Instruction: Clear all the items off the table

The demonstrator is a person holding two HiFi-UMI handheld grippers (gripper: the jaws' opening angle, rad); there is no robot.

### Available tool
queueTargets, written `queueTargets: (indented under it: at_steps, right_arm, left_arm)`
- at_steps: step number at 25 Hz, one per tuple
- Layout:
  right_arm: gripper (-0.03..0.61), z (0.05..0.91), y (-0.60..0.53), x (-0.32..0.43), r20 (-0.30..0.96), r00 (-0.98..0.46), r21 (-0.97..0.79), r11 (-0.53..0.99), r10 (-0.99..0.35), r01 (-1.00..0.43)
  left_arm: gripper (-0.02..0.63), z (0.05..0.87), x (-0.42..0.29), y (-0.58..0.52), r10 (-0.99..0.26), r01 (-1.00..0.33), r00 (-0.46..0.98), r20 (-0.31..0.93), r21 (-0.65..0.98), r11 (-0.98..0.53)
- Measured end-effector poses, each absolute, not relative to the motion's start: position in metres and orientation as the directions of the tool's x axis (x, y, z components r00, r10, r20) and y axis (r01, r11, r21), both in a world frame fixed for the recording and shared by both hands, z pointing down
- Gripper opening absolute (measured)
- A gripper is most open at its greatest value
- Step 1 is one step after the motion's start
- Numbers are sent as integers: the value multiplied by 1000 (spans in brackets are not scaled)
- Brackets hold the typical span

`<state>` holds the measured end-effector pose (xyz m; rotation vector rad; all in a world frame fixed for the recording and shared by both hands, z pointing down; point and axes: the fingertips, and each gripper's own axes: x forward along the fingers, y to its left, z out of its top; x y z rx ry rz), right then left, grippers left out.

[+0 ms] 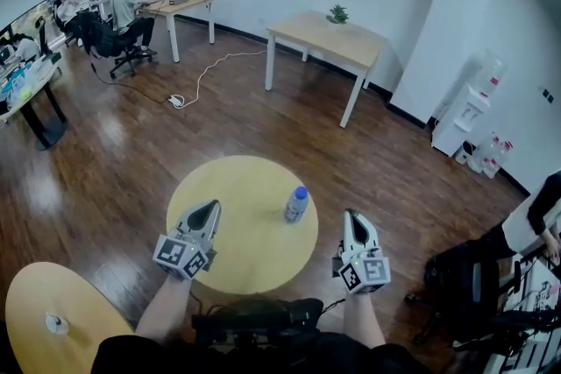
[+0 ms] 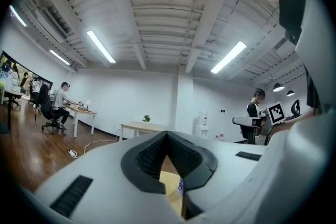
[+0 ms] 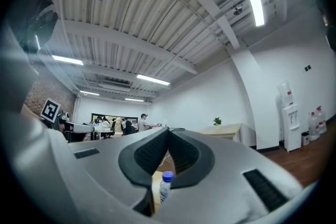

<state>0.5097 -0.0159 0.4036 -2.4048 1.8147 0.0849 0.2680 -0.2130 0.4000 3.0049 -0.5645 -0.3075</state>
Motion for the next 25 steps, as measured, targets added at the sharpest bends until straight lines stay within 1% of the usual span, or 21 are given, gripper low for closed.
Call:
queueTargets:
  at_steps: [3, 9, 18, 22, 25]
  right_arm:
    - [5, 400, -36, 489, -125, 230, -62, -224, -965, -973]
    - [5, 400, -68, 459, -114, 146, -54, -141, -983, -989]
    - [5, 408, -110, 429, -90, 24, -59, -19, -996, -998]
    - [5, 407, -139, 405, -84, -70, -60, 75, -994, -995]
    - [5, 411, -166, 387, -85, -165, -76, 171, -983, -982]
  left_arm:
    - [-5, 399, 243, -221, -396, -377, 900, -181, 132, -917]
    - [-5, 394, 197, -235, -482, -466, 852, -203, 125, -876]
    - [-5, 401, 143, -241, -592, -580, 785, -182, 118, -806]
    - [-5, 401, 107, -241, -666, -659, 725, -173, 105, -745]
    - [-5, 396, 75, -237, -740, -737, 651, -168, 92, -670]
